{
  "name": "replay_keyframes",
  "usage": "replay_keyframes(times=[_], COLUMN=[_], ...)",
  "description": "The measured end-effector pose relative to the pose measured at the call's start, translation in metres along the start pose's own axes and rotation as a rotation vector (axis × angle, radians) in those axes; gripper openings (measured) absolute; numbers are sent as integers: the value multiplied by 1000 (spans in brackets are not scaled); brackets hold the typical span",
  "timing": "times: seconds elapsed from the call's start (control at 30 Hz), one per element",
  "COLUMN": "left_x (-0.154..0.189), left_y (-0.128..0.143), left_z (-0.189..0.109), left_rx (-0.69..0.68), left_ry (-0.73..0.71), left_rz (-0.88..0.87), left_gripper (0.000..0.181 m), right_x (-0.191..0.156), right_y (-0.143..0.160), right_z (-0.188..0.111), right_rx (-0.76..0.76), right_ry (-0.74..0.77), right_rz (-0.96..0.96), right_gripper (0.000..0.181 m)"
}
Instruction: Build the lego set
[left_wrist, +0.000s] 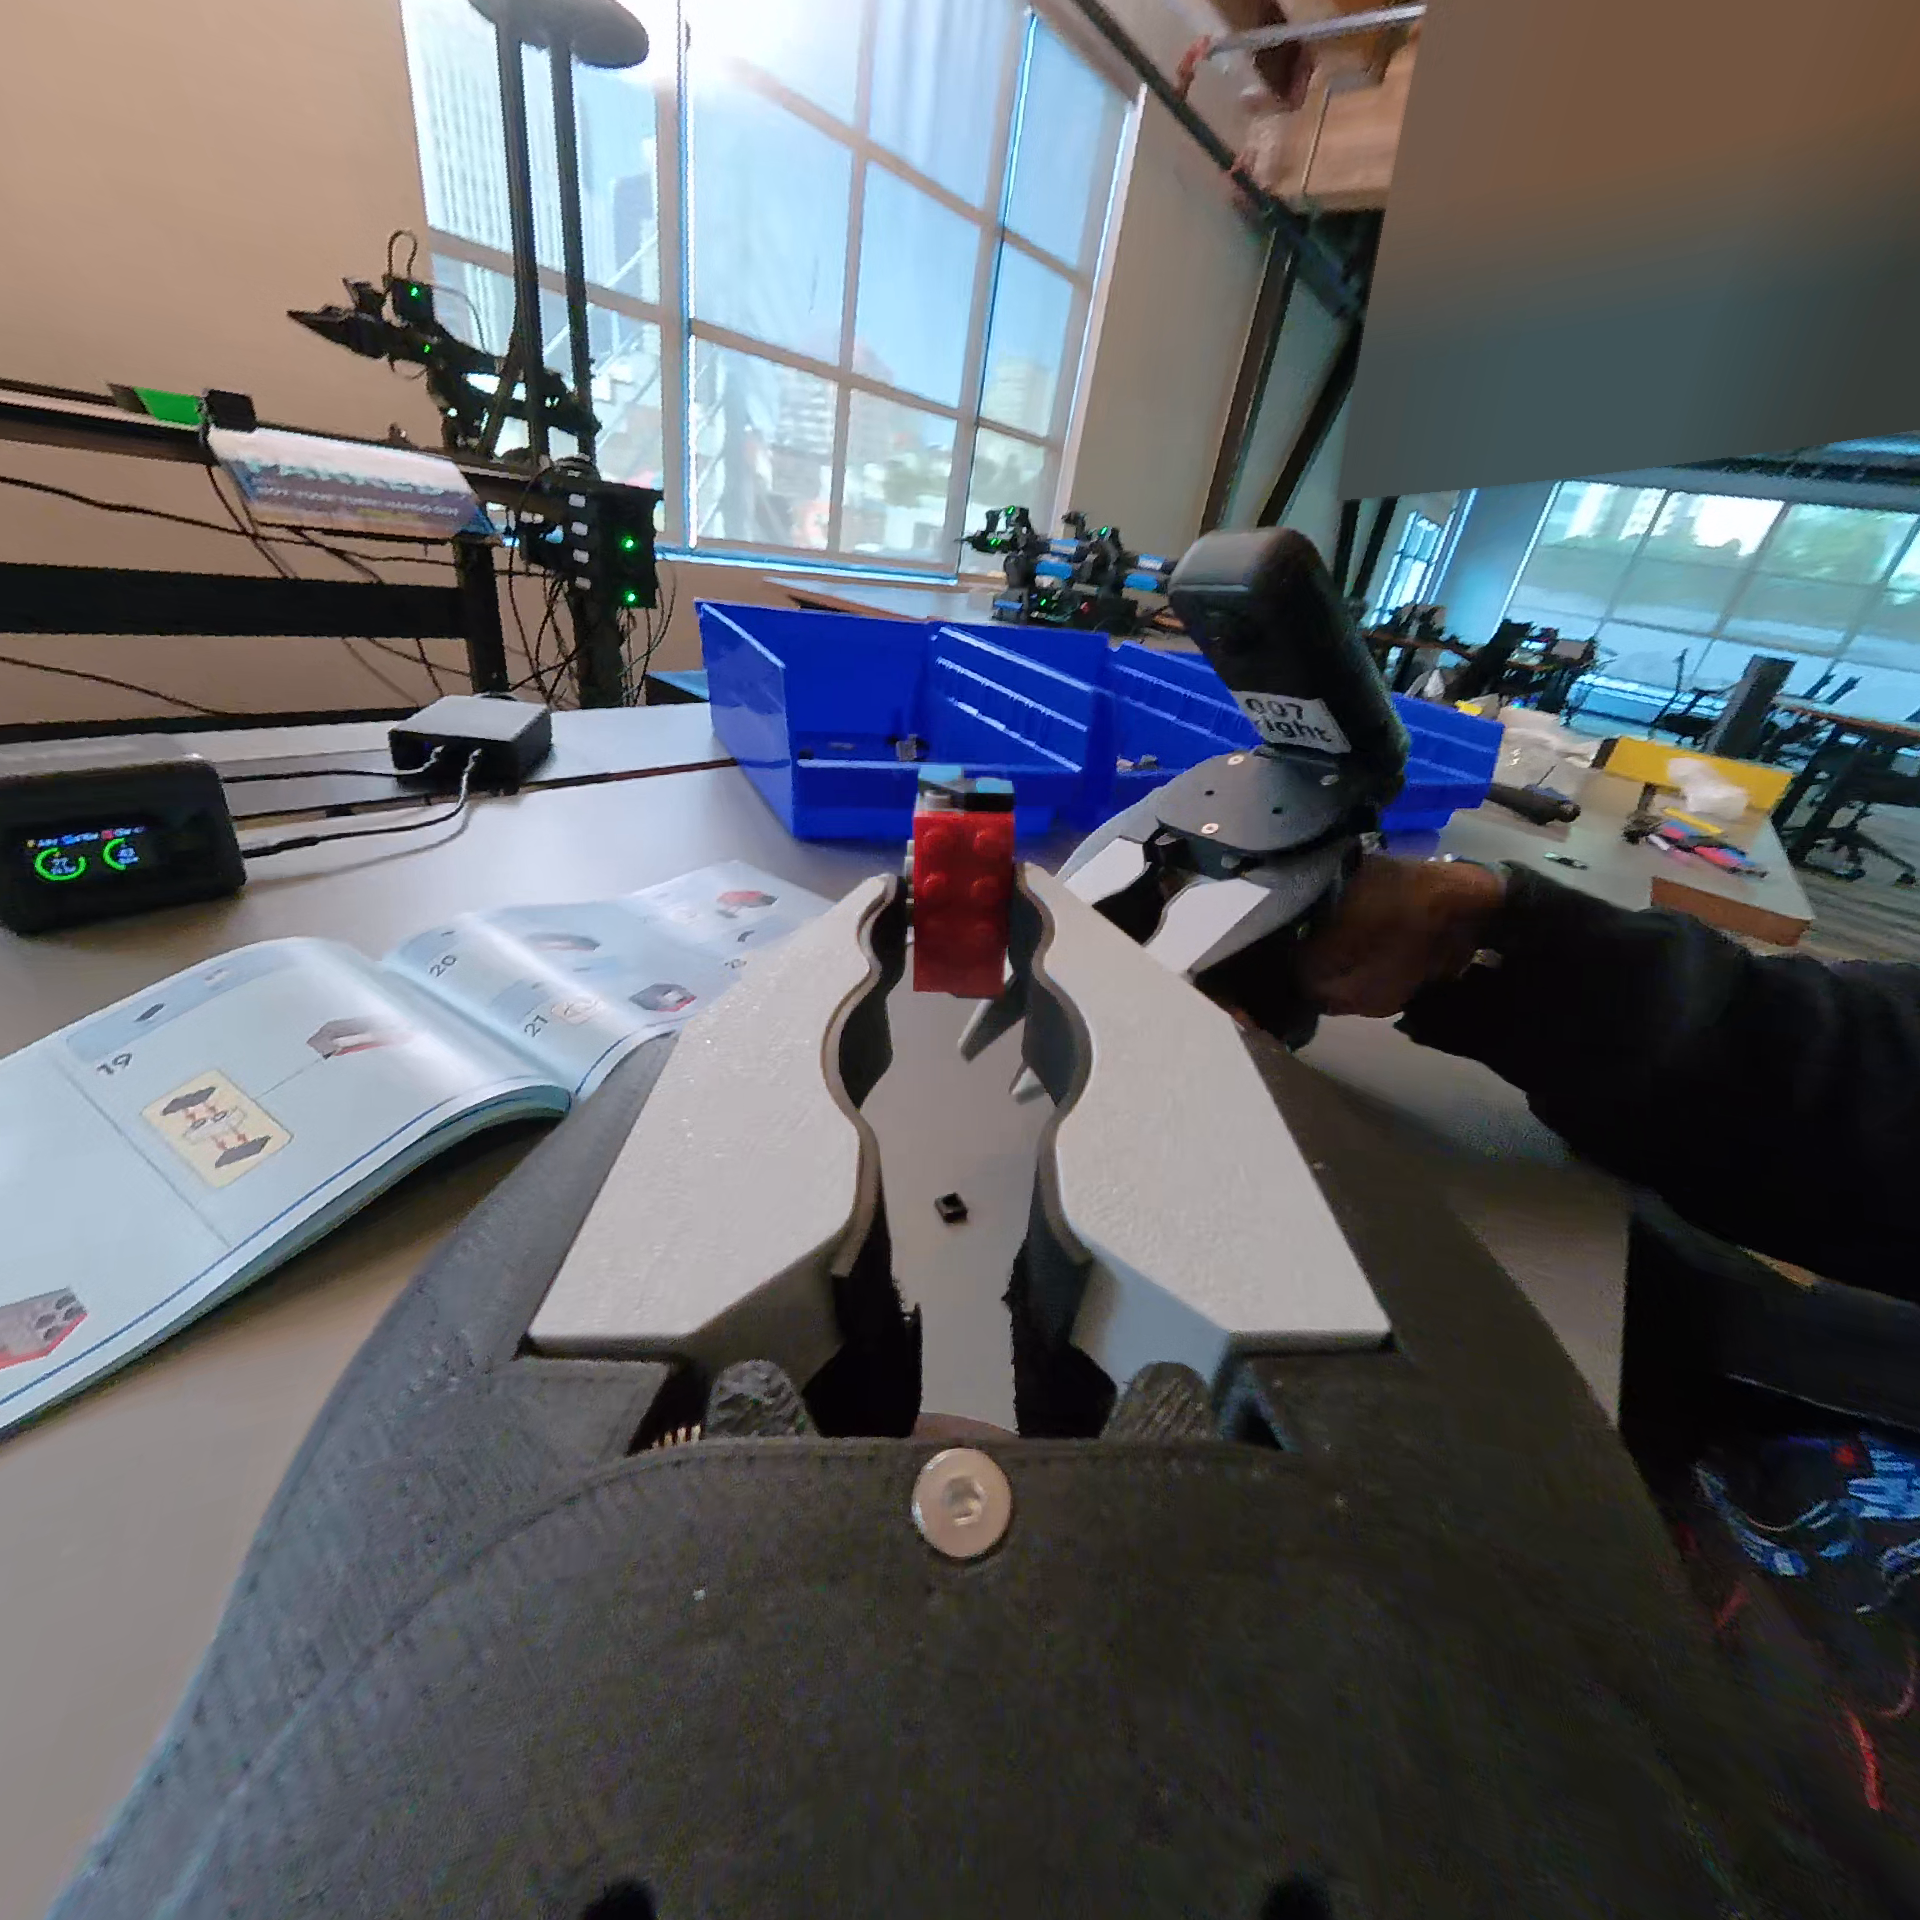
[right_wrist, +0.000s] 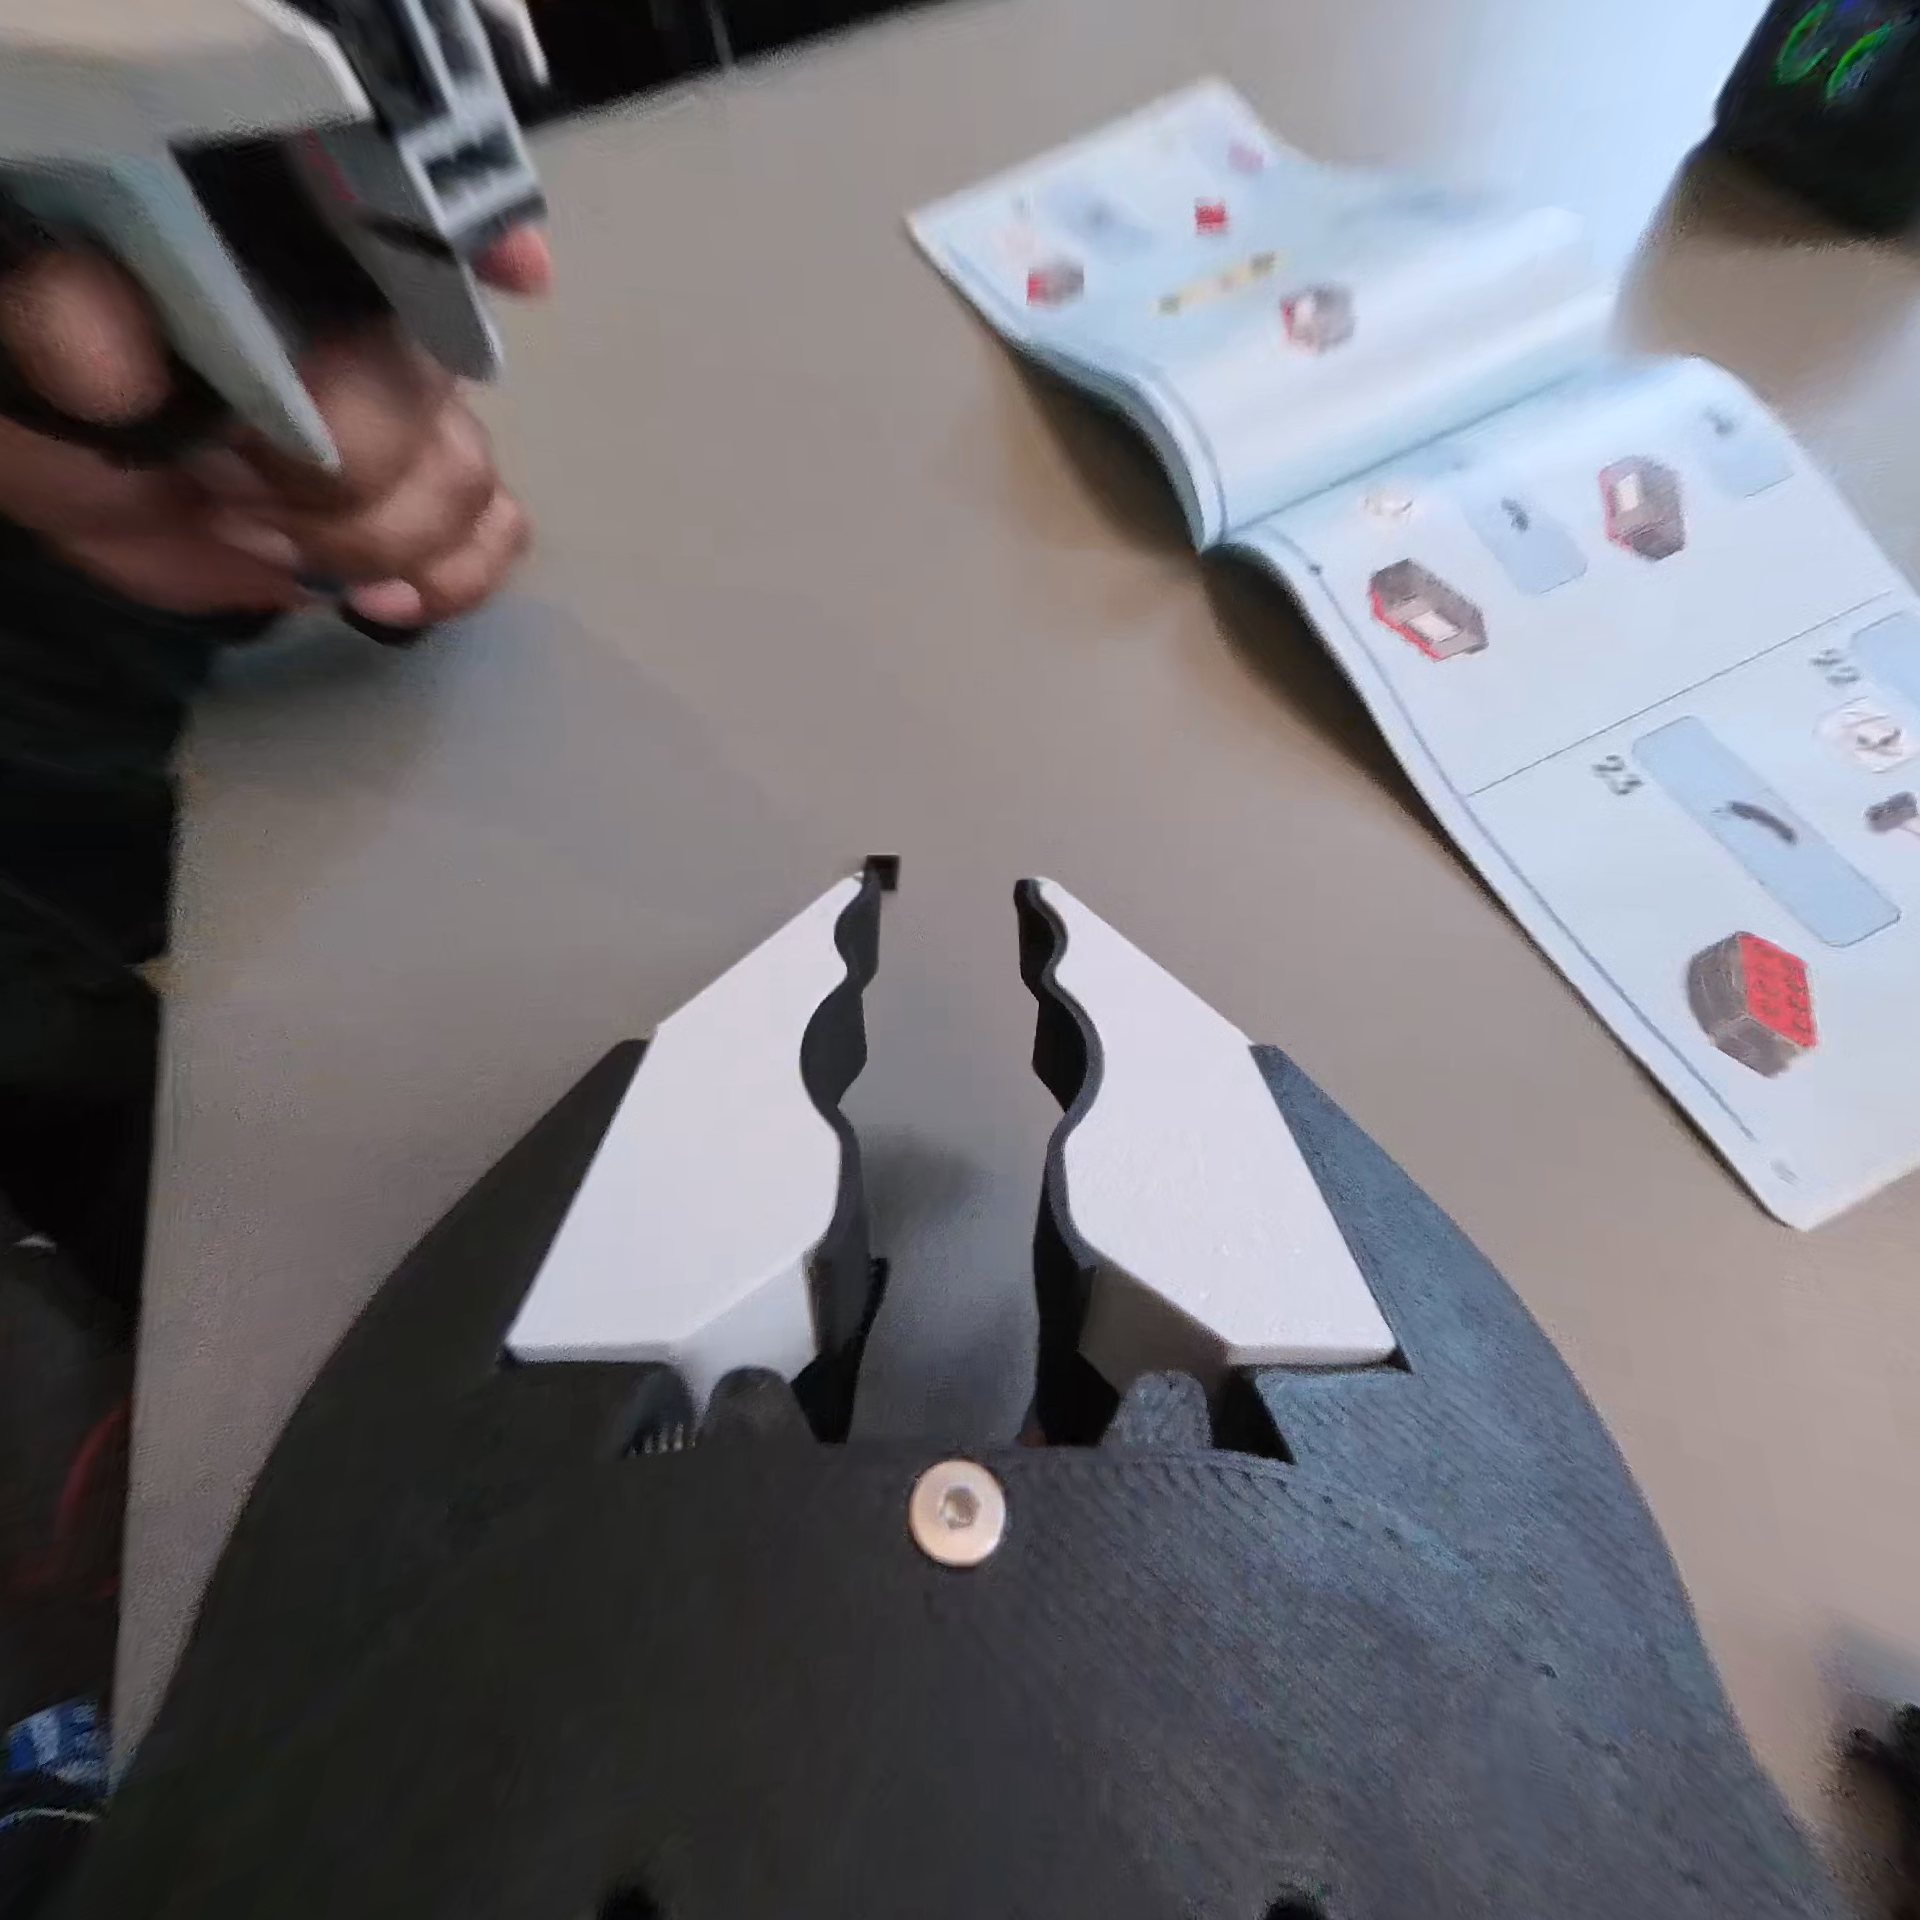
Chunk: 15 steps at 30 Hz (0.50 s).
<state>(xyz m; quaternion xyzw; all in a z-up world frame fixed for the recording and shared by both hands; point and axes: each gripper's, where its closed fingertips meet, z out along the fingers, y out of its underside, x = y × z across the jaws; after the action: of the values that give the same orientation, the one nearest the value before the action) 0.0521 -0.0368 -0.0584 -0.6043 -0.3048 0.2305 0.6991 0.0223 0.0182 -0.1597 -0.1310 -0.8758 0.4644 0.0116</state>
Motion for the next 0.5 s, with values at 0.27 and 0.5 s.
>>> replay_keyframes(times=[0.27,0.5], left_x=[-7,-10], left_y=[15,22], left_z=[7,9], left_rx=[-85,-113], left_ry=[-76,-91], left_rz=[31,11], left_gripper=[19,19], right_x=[-12,-14], right_y=[13,12], right_z=[27,32], right_rx=[-155,-166], right_ry=[67,95], right_rz=[-85,-128], right_gripper=[27,11])
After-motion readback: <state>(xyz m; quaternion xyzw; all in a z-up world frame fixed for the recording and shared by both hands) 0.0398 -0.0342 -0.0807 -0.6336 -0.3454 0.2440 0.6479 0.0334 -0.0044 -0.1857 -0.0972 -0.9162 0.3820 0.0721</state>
